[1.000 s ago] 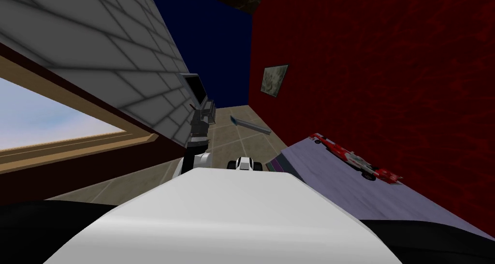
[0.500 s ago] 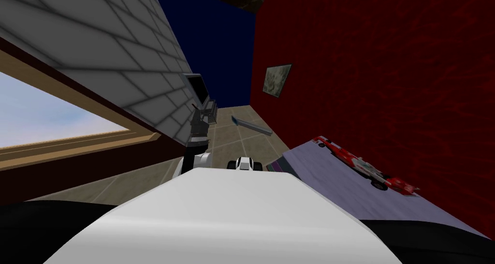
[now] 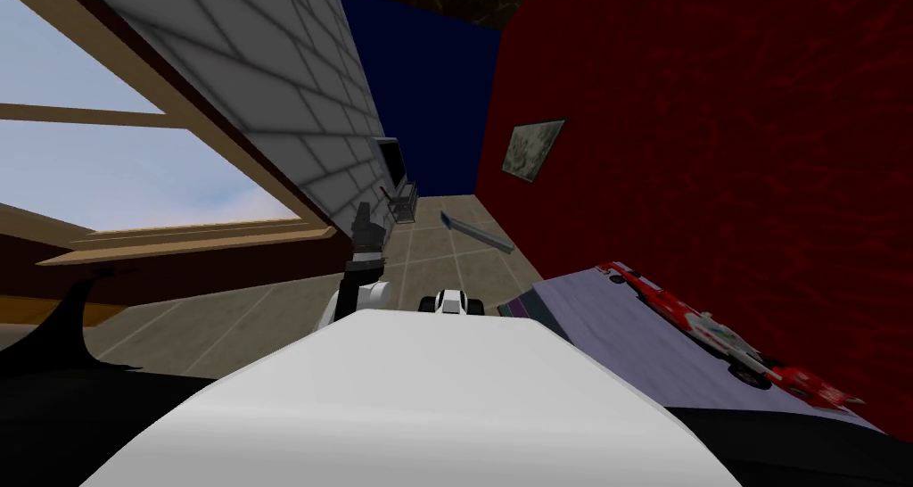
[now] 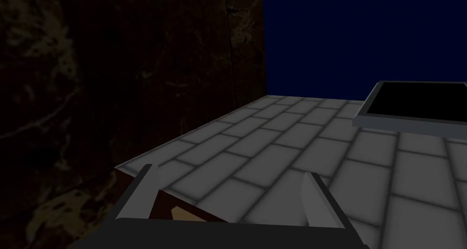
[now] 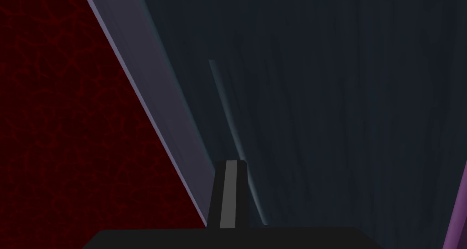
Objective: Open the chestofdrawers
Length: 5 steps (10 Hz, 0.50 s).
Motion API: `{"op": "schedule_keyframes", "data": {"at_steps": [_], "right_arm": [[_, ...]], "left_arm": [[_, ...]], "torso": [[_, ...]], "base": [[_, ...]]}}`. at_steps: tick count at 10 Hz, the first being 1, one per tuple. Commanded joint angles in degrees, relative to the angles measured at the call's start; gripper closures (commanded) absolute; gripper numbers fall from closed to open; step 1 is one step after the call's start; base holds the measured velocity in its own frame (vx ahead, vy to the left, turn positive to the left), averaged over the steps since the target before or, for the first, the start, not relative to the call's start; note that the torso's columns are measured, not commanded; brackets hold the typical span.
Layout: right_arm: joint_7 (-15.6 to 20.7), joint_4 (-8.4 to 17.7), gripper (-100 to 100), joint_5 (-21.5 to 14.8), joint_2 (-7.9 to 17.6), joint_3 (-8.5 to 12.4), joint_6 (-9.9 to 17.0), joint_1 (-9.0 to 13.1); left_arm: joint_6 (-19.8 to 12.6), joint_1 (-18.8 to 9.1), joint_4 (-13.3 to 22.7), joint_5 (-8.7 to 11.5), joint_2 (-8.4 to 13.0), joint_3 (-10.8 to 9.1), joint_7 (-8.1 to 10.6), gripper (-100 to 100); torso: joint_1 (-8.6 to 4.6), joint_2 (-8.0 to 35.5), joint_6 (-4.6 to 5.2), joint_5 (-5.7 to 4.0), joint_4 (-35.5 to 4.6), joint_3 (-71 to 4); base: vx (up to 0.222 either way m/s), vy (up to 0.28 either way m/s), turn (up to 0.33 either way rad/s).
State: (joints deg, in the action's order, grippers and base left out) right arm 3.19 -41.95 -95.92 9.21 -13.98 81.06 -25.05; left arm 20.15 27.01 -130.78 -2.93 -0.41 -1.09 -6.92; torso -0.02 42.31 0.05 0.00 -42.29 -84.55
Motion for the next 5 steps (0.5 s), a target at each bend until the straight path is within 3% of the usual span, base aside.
{"op": "schedule_keyframes", "data": {"at_steps": [1,2,3,4,5], "right_arm": [[1.07,0.84,100,4.60,1.11,1.09,-0.19,1.38],[1.94,1.79,100,6.36,2.01,2.06,-0.34,2.85],[1.94,1.79,100,8.05,2.01,2.06,-0.34,2.85],[1.94,1.79,100,8.51,2.01,2.06,-0.34,2.85],[2.81,2.73,100,10.80,2.91,3.03,-0.50,4.31]], "left_arm": [[0.00,-0.02,0.00,0.00,0.00,0.01,0.00,0],[0.00,0.00,0.00,0.00,0.00,0.00,0.00,0],[0.00,-0.01,0.00,0.00,0.00,0.00,0.00,0],[0.00,0.00,0.00,0.00,0.00,0.00,0.00,0],[0.00,0.02,0.00,0.00,0.01,-0.02,0.00,0]], "torso": [[0.07,0.04,-0.08,0.01,-0.01,0.01],[-0.08,-0.10,-0.02,-0.02,0.02,-0.06],[-0.05,-0.04,-0.08,-0.03,0.01,-0.03],[-0.03,-0.11,-0.02,-0.02,0.02,-0.06],[-0.15,-0.30,-0.01,-0.04,0.08,-0.18]], "base": [[-0.149,0.080,0.240],[-0.171,0.081,0.372],[-0.137,0.082,0.278],[-0.052,0.035,0.026],[-0.106,0.073,0.341]]}}
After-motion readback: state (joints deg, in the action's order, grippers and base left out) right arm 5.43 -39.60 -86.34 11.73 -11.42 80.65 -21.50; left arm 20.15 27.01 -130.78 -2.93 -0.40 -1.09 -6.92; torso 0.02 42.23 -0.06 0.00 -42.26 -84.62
